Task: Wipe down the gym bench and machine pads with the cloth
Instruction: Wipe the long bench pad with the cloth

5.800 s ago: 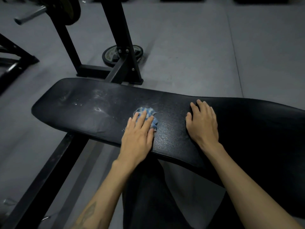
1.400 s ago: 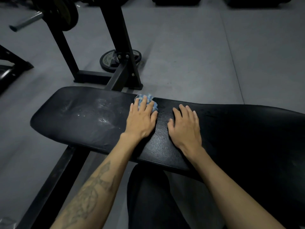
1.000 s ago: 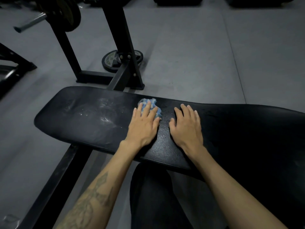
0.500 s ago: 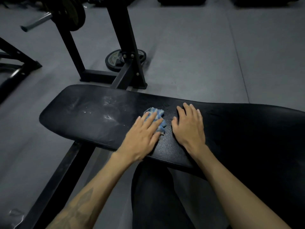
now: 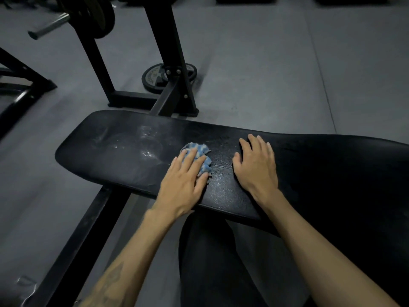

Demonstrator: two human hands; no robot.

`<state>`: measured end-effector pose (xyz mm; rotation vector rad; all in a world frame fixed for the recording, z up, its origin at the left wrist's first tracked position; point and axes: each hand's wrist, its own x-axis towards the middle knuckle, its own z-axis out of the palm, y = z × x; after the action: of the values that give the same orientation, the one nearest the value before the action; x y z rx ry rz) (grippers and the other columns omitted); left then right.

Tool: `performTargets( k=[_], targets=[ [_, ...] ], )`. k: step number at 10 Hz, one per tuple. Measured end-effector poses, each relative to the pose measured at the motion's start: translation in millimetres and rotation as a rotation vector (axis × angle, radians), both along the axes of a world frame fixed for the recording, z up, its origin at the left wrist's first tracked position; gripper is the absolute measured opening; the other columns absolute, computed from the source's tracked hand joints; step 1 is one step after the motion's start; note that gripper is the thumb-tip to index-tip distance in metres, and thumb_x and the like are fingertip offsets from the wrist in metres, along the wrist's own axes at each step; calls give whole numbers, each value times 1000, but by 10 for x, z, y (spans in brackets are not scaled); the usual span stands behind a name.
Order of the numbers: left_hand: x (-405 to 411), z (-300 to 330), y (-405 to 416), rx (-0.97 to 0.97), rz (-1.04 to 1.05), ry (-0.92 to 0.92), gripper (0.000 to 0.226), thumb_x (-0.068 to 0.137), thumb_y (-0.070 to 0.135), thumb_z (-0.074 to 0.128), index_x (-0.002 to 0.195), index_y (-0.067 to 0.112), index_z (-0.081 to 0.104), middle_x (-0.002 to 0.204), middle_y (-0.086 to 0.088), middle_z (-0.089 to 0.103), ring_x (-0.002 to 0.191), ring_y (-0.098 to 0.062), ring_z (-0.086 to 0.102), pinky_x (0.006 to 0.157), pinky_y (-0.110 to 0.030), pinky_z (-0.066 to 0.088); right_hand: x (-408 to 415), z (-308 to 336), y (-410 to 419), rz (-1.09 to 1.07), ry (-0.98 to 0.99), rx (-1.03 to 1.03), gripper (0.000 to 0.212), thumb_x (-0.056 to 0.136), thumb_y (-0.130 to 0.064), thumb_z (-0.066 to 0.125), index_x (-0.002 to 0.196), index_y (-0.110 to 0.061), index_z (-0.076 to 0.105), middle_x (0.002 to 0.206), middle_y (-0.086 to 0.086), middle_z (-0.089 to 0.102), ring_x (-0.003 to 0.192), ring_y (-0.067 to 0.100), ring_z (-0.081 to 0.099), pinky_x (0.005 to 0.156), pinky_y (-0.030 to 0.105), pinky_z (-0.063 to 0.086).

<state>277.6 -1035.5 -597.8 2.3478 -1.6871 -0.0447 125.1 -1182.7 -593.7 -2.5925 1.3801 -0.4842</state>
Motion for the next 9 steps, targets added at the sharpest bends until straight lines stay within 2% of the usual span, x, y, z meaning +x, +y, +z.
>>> performTargets(
  k=[1, 2, 3, 4, 5, 7, 8, 9],
  targets=[
    [-279, 14, -20, -24, 55, 12, 67, 100, 58, 24, 153, 20, 42, 167, -6, 27, 156, -29, 17, 127, -48, 15, 2, 6, 4, -2, -7, 5, 53, 101, -35, 40, 148, -10, 45, 156, 15, 39, 148, 31, 28, 124, 49, 18],
    [-360, -22, 81, -34, -86, -10, 65, 102, 56, 27, 155, 20, 39, 168, -3, 26, 157, -26, 16, 128, -45, 16, -8, 19, 2, -3, -6, 5, 53, 102, -35, 40, 149, -10, 44, 157, 14, 38, 149, 31, 28, 124, 49, 17],
    [-105, -71, 169, -45, -170, -77, 62, 104, 54, 29, 153, 18, 45, 165, -4, 34, 154, -26, 26, 123, -48, 26, -11, 19, 7, 3, -6, 7, 53, 102, -35, 39, 149, -10, 44, 157, 14, 39, 149, 31, 28, 124, 49, 18],
    [29, -62, 177, -75, -23, -52, 61, 103, 53, 30, 148, 19, 51, 162, -5, 39, 152, -28, 31, 123, -49, 27, -10, 2, 4, 2, -7, -4, 53, 101, -34, 40, 148, -10, 46, 156, 15, 40, 148, 31, 30, 123, 50, 19],
    [-202, -47, 135, -130, 77, -8, 58, 102, 54, 33, 144, 20, 53, 160, -5, 41, 151, -29, 30, 124, -49, 24, -3, 1, 9, -2, -10, -3, 53, 101, -34, 41, 147, -10, 47, 156, 15, 40, 148, 32, 30, 123, 49, 19],
    [14, -145, 276, -130, -174, -136, 54, 106, 46, 35, 146, 16, 53, 159, -5, 43, 150, -27, 36, 121, -48, 30, -9, 11, 10, -5, -8, -2, 53, 101, -35, 40, 148, -11, 46, 157, 14, 39, 148, 31, 29, 124, 48, 18],
    [10, -123, 257, -180, 46, -93, 51, 105, 43, 36, 142, 15, 57, 155, -7, 48, 146, -31, 40, 121, -49, 31, -10, 8, 16, -5, -10, -3, 52, 102, -35, 40, 148, -10, 46, 156, 15, 39, 148, 31, 29, 124, 48, 18],
    [-296, -131, 200, -212, 95, -42, 49, 105, 41, 36, 141, 16, 58, 156, -6, 47, 147, -30, 38, 121, -50, 30, -3, 11, 17, -4, -12, -3, 52, 101, -34, 40, 147, -10, 47, 156, 15, 40, 147, 32, 30, 123, 49, 18]
  ],
)
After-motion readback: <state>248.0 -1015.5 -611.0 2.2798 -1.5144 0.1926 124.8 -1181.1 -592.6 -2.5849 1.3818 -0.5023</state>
